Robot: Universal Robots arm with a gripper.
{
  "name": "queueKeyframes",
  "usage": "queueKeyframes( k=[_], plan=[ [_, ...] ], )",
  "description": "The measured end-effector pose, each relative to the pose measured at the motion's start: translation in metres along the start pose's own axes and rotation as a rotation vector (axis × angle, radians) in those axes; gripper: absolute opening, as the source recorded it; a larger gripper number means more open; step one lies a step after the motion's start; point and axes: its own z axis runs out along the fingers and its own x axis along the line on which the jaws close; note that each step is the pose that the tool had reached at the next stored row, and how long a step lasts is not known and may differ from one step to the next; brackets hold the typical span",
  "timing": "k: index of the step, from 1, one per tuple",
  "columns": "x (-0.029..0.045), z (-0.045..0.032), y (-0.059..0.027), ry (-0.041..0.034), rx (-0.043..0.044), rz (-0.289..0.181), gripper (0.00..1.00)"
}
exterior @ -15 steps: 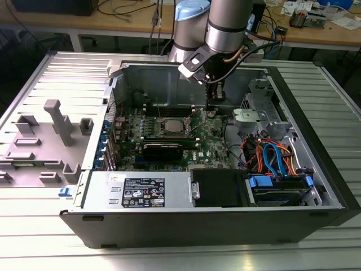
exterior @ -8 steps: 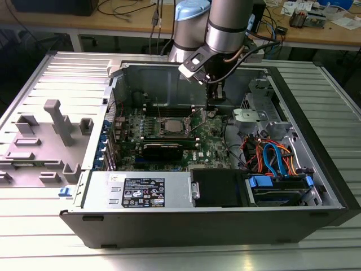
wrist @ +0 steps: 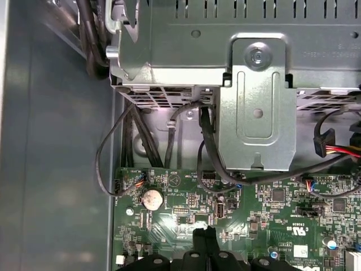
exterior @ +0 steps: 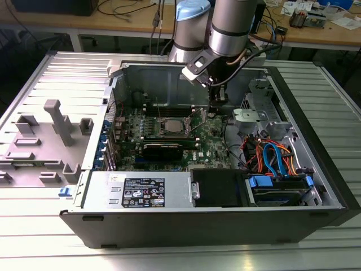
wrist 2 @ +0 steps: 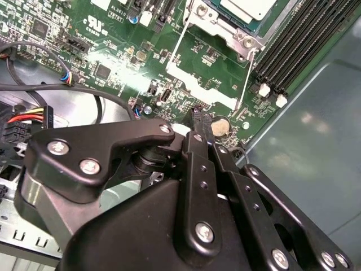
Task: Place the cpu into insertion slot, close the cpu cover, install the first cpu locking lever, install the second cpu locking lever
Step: 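Close the cpu cover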
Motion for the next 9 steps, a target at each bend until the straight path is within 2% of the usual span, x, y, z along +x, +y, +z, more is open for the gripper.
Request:
queueKeyframes(
  k=[7, 9],
  plan=[
    [0.0001, 0.0114, 0.0004, 0.0, 0.0008, 0.0, 0.11],
    [0.0, 0.0136, 0.0003, 0.0, 0.004, -0.001, 0.11]
  ],
)
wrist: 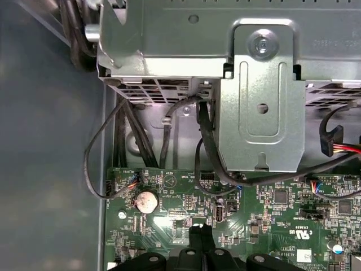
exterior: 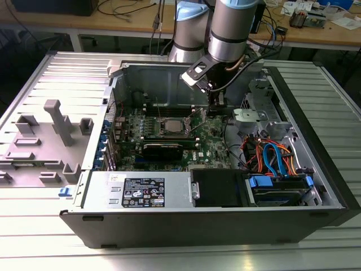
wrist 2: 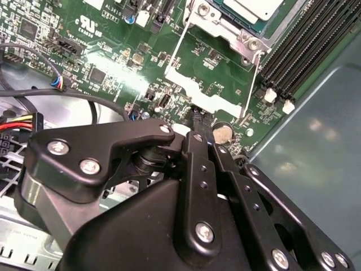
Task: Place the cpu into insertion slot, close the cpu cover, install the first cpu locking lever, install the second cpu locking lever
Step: 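Close the cpu cover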
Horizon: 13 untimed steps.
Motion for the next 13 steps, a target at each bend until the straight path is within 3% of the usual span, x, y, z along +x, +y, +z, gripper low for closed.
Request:
queueKeyframes(
  k=[9, 13],
  plan=[
    [-0.0001, 0.0001, -0.0047, 0.0005, 0.0159, -0.008, 0.11],
    [0.0, 0.0002, -0.01, 0.0005, 0.0174, -0.01, 0.11]
  ],
)
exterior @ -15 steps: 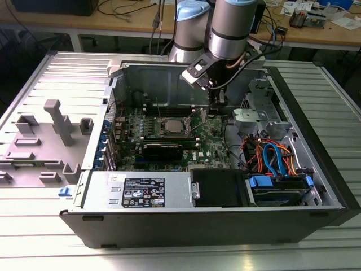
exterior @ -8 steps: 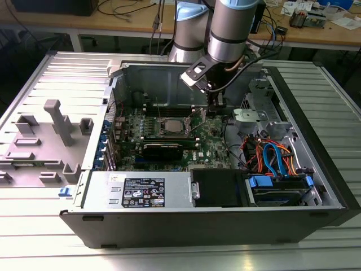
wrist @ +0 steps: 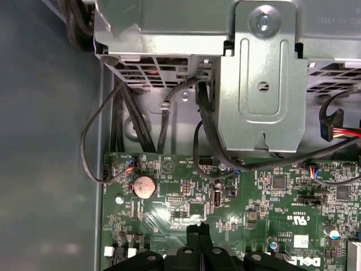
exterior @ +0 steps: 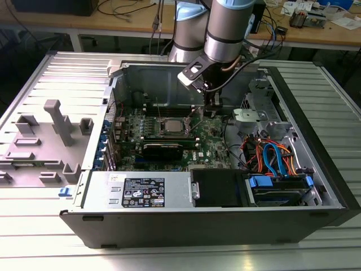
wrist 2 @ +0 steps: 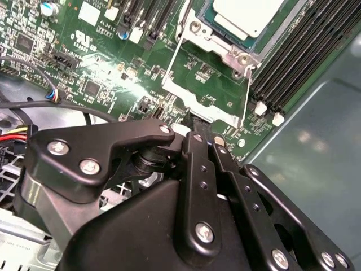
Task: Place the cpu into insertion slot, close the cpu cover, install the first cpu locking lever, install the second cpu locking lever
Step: 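Close the cpu cover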
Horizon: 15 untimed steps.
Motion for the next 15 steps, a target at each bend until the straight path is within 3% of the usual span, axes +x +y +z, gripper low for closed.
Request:
queueKeyframes(
  k=[9, 15],
  plan=[
    [0.0003, 0.0001, -0.0094, 0.0, 0.0015, -0.002, 0.11],
    [0.0003, 0.0003, -0.0102, -0.0001, 0.0015, -0.002, 0.11]
  ],
)
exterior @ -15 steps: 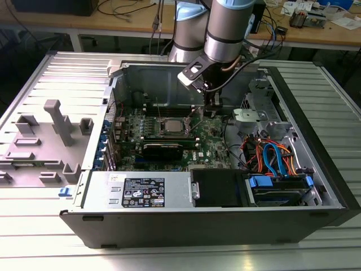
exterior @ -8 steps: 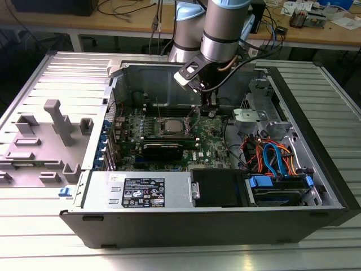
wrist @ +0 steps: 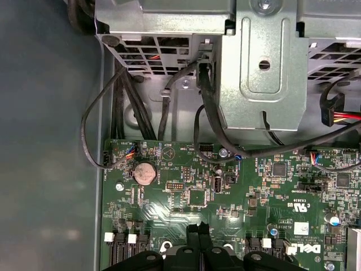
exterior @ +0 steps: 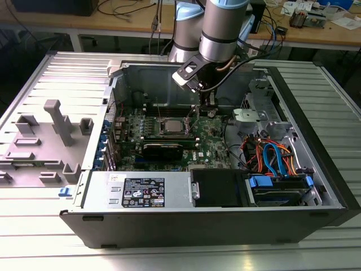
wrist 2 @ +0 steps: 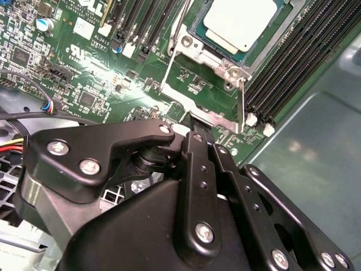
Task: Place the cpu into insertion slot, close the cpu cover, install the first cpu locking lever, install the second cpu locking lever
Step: 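Close the cpu cover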
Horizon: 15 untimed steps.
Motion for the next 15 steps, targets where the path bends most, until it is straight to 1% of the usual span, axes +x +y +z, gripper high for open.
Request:
queueKeyframes(
  k=[8, 15],
  plan=[
    [0.0001, 0.0001, -0.0044, 0.0, -0.0001, 0.0, 0.11],
    [0.0001, 0.0001, -0.005, 0.0, 0.0, 0.0, 0.11]
  ],
)
